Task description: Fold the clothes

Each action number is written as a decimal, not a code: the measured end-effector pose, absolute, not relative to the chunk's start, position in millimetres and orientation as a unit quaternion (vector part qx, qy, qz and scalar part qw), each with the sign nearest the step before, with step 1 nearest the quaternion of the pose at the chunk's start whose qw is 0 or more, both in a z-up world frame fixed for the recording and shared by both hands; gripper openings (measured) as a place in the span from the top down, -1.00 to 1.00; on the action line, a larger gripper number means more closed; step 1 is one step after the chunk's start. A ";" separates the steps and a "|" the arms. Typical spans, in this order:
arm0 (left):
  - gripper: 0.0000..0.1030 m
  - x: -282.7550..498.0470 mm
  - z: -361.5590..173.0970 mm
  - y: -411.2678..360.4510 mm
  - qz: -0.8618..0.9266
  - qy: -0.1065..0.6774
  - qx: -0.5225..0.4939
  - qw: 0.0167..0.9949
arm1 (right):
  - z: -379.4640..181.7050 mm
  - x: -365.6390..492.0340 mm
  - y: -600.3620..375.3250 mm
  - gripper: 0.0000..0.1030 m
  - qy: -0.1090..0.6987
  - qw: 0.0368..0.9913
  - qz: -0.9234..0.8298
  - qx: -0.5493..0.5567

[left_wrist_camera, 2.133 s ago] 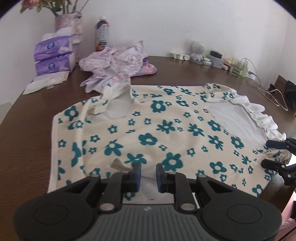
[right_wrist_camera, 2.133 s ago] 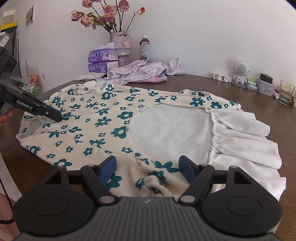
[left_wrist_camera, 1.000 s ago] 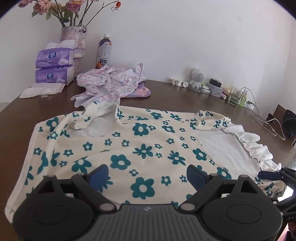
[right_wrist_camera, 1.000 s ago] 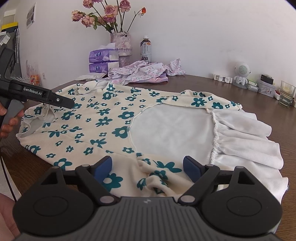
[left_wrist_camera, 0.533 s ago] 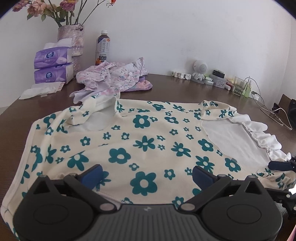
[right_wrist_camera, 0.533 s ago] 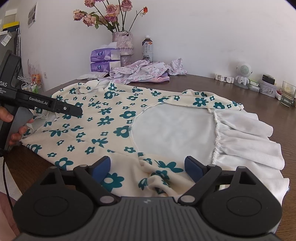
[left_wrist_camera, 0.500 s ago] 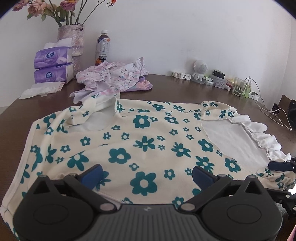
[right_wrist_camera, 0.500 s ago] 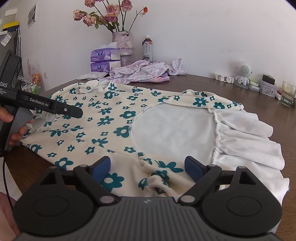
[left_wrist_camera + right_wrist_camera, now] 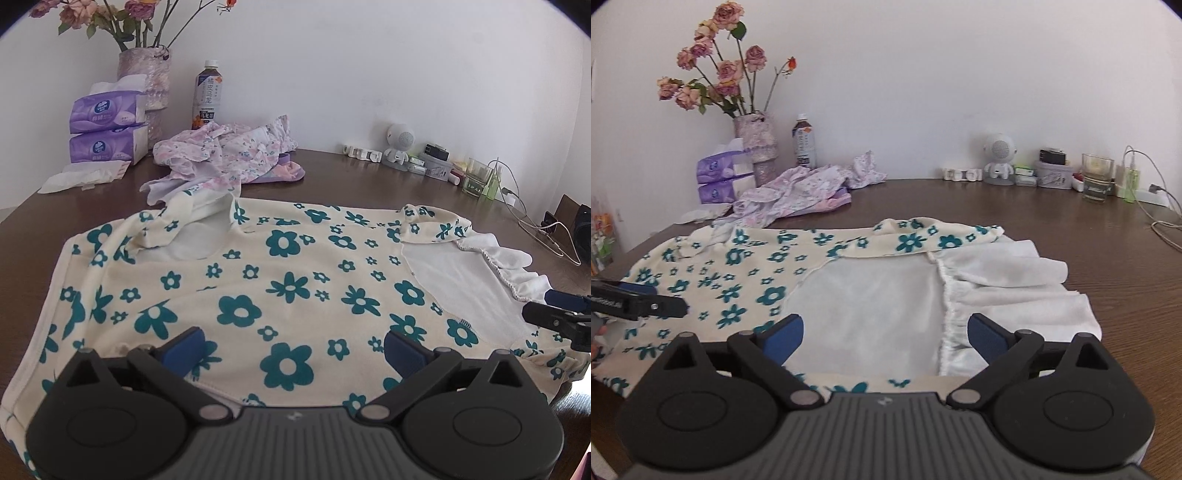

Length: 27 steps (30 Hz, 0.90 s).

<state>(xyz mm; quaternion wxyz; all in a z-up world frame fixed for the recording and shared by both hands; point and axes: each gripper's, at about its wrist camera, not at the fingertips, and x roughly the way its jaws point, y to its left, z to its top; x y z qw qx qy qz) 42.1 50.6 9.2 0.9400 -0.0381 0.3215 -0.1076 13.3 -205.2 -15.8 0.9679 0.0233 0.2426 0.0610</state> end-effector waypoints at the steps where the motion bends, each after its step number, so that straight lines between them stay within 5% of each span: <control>1: -1.00 42.3 9.2 50.7 -0.108 0.322 -0.038 0.940 | -17.2 14.9 -205.2 -0.89 0.246 0.967 0.061 0.024; 27: -1.00 42.2 9.2 52.7 -0.107 0.320 -0.046 0.940 | -27.2 28.2 -199.9 -0.99 0.284 0.956 0.067 0.019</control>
